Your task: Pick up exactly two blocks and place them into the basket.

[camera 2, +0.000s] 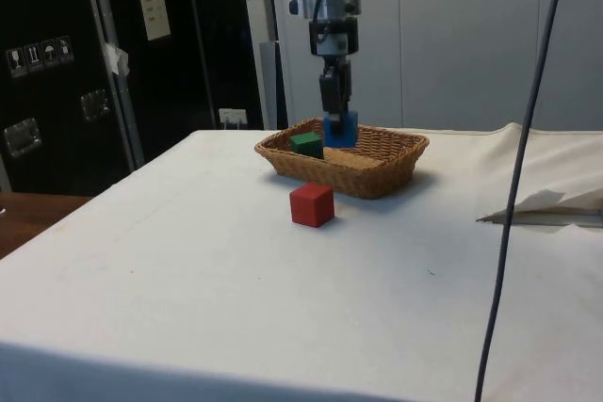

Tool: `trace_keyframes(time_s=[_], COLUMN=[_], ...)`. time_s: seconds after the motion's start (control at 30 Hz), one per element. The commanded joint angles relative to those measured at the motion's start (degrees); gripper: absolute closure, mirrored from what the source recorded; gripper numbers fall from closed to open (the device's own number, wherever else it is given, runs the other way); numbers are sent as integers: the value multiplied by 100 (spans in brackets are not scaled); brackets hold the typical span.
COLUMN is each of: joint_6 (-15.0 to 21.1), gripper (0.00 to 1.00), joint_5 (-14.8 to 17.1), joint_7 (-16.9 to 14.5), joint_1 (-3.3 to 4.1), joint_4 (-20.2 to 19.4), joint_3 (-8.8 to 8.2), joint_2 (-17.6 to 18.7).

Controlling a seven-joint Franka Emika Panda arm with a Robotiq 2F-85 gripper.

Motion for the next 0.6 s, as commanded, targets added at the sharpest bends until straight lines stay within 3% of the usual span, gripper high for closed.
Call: trace_keyframes(time_s=[0.0, 0.07, 0.1, 0.33, 0.37, 0.4, 0.57], joint_6=[132, 218, 138, 510, 430, 579, 739], gripper=[97, 97, 97, 97, 97, 97, 97], joint_5=[29, 46, 6, 298, 160, 418, 745], joint_7=[-97, -172, -103, -607, -493, -739, -1049], joint_1=[-23, -34, -6, -92, -57, -103, -149], joint_4=[-103, -166, -109, -281, -264, -269, -212], joint_3=[-34, -80, -80, -258, -304, -281, -292], joint_2=[-57, -57, -11, 126, 115, 235, 550])
